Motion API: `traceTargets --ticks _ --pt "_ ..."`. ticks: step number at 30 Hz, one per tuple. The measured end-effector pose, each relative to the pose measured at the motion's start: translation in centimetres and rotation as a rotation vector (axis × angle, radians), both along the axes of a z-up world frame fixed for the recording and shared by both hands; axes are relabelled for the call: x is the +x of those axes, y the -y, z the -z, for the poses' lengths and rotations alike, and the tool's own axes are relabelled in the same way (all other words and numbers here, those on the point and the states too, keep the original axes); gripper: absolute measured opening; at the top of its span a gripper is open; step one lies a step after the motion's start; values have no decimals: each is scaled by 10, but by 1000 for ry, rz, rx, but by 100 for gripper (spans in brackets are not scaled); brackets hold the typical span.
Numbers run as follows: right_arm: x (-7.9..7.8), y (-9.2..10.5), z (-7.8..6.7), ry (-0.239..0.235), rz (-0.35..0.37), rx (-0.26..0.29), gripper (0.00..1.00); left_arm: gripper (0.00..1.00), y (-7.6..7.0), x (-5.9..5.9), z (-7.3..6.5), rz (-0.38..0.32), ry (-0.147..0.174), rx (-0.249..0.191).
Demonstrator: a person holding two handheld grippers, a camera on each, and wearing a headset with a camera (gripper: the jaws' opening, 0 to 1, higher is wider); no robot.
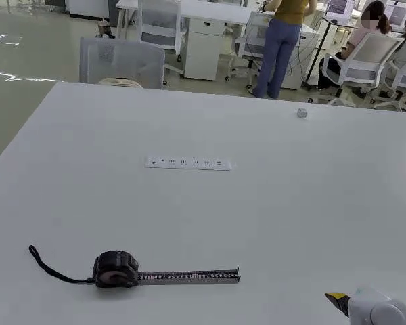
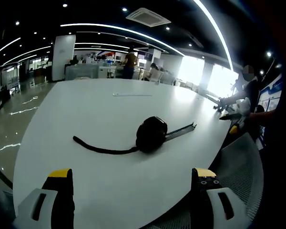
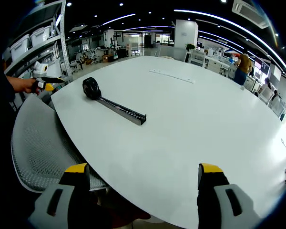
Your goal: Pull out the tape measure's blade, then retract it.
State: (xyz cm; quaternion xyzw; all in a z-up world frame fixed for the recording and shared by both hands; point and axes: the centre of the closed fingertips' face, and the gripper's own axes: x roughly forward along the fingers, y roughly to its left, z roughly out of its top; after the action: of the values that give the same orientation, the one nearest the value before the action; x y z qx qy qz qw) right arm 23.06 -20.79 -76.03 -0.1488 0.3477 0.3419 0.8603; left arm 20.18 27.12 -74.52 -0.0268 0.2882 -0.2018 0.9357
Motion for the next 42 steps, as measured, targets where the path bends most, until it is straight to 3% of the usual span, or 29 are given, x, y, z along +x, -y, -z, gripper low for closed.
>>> traceTargets --ticks 8,11,16,19,31,34,36,42 --pt "11 -6 -4 0 -63 -27 94 100 12 9 -7 -11 10 -15" --pt "16 -12 -8 -6 -78 -15 93 100 15 10 -5 -22 -17 18" --pt "23 -20 -13 -25 -133 -24 93 100 24 14 -4 -27 -36 18" --pt "27 -22 -15 -34 -158 -35 92 100 31 17 -6 -24 -31 2" --pt "41 -25 -20 -40 -256 -123 90 100 59 24 -10 26 -13 10" --pt "46 -29 -23 -42 -271 -127 90 100 63 27 -9 24 -14 8" --pt "49 -31 -23 -45 -284 -130 90 100 64 28 -9 26 -7 30" --pt "52 -43 -25 -52 -352 -152 86 100 69 34 -11 14 0 24"
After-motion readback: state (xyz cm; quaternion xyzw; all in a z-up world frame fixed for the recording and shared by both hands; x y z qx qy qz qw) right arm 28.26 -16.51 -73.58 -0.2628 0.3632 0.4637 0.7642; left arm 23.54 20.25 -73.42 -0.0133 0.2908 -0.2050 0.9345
